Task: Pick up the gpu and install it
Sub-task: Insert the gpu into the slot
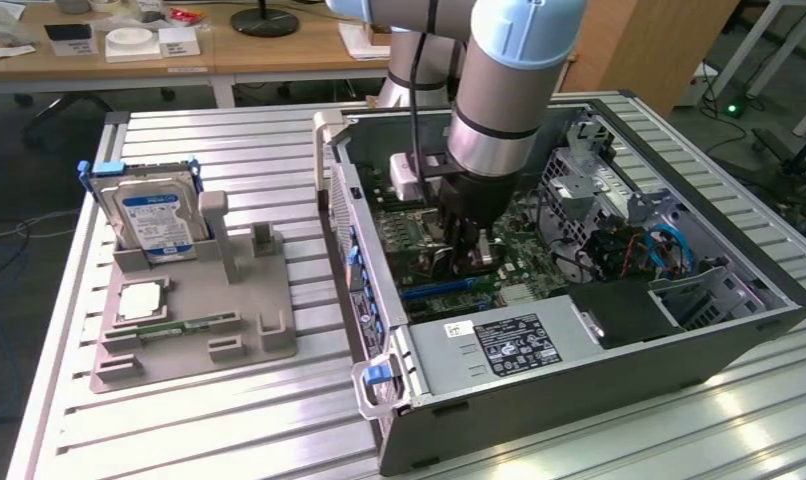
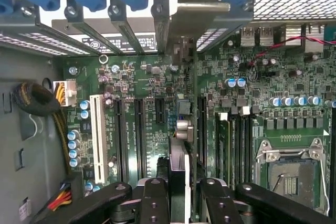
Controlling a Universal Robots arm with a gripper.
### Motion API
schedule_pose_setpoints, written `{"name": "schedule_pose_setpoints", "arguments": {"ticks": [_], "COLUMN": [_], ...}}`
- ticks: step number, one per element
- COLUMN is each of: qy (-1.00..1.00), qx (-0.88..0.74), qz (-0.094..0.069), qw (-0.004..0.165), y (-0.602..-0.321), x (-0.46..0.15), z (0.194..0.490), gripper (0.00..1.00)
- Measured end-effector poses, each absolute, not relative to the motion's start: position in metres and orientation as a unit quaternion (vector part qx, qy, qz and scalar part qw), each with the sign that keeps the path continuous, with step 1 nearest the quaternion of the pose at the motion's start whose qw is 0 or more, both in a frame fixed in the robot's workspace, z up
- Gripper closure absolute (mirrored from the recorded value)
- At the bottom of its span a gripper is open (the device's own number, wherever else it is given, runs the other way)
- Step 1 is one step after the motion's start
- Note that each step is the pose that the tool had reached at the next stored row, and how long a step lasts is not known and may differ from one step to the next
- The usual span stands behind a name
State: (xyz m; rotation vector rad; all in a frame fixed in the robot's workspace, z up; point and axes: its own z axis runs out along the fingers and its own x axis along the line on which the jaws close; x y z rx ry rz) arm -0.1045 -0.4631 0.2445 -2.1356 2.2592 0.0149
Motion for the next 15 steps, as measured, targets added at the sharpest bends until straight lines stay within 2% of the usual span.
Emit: {"name": "schedule_pose_setpoints", "arguments": {"ticks": [15], "qy": [0.727], "qx": [-0.687], "qz": [0.005], "qw": [0.017], "y": [-0.4643], "x": [-0.1039], "z": [0.2404], "gripper": [0.73]}}
